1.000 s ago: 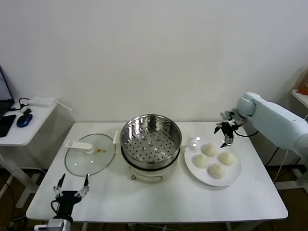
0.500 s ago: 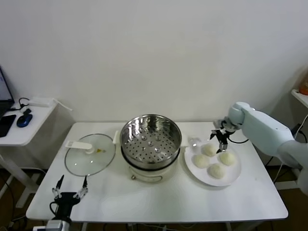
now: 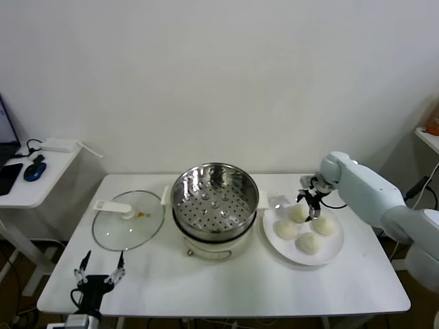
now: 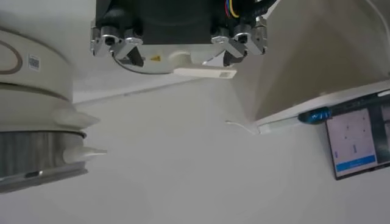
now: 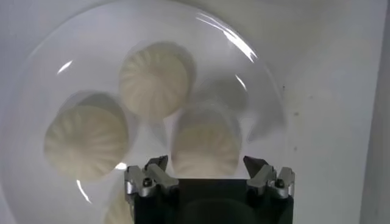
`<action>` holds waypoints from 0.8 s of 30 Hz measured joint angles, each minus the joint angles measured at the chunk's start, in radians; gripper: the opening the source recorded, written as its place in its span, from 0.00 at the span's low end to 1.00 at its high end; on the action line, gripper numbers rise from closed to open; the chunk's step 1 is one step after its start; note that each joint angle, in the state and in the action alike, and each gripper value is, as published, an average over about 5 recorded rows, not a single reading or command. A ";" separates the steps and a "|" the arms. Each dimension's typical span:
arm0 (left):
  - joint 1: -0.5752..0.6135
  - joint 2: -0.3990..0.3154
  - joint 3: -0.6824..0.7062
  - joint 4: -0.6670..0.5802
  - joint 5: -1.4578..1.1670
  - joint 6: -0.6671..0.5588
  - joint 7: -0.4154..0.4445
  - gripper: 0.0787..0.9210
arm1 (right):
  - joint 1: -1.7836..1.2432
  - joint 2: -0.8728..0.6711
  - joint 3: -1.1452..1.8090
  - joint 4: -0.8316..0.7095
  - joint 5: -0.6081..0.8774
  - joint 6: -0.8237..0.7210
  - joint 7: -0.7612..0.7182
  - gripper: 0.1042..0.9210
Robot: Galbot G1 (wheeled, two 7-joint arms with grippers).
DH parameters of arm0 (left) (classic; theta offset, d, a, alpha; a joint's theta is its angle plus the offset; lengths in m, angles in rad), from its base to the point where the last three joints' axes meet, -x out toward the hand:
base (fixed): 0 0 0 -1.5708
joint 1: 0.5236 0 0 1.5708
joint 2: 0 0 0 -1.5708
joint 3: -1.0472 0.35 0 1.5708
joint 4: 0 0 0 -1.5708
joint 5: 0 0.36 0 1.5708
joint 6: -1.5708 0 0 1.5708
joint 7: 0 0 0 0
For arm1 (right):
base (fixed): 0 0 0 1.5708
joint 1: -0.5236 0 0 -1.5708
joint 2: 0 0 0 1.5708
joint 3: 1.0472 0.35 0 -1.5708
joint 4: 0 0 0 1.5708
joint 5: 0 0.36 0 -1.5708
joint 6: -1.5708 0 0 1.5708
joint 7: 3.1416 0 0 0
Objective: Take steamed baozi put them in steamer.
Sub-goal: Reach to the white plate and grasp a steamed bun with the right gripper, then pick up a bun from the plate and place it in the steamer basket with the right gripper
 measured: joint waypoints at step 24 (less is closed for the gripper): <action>0.009 -0.003 -0.001 0.003 -0.002 -0.004 -0.002 0.88 | -0.001 -0.014 0.022 0.010 -0.009 0.017 0.001 0.65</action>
